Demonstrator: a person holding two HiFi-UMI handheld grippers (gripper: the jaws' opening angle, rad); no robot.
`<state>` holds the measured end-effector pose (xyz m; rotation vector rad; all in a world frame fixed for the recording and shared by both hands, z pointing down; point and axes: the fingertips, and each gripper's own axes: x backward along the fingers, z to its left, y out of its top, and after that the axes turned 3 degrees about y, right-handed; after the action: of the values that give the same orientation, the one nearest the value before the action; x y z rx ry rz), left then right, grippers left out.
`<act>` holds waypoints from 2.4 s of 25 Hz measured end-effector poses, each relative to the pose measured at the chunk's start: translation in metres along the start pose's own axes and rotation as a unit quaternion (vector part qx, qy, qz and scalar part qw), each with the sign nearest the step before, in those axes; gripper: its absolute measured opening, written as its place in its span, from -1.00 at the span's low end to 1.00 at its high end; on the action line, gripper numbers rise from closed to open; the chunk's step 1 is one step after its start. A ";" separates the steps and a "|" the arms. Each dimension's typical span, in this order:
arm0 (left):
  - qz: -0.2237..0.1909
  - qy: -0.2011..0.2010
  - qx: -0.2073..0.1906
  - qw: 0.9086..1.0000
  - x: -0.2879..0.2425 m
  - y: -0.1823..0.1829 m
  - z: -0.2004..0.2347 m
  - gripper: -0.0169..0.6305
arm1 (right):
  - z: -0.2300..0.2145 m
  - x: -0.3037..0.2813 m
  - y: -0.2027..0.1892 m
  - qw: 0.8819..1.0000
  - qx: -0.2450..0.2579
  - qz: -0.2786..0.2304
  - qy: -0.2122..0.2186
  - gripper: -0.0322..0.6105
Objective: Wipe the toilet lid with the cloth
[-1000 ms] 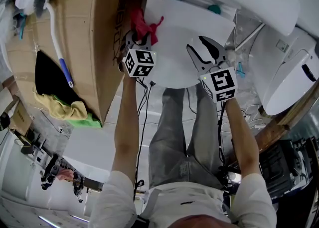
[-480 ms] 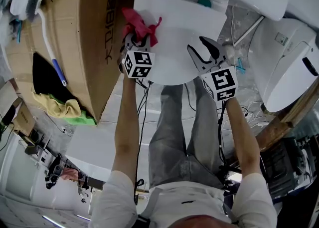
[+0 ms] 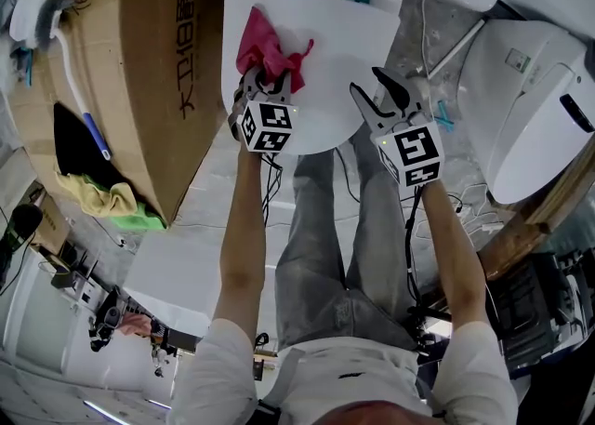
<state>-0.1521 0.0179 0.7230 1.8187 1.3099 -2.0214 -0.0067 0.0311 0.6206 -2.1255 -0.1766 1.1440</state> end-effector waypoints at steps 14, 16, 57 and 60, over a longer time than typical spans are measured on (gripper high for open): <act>0.000 -0.018 -0.002 1.000 -0.007 0.028 -0.077 -0.61 | -0.040 0.046 -0.033 1.000 -0.012 0.001 -0.004 -0.28; 0.000 -0.021 -0.004 1.000 -0.008 0.031 -0.087 -0.61 | -0.044 0.051 -0.039 1.000 -0.016 0.001 -0.005 -0.28; -0.048 -0.258 -0.089 0.961 0.017 0.087 -0.294 -0.61 | -0.054 0.119 -0.108 0.995 -0.083 -0.002 -0.050 -0.28; -0.041 -0.259 -0.092 0.961 0.017 0.073 -0.278 -0.61 | -0.044 0.112 -0.111 0.995 -0.086 0.003 -0.055 -0.28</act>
<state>0.0961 0.1621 0.6993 1.0658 1.3613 -2.1259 0.1167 0.1381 0.6314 -2.2153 -0.3294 1.2906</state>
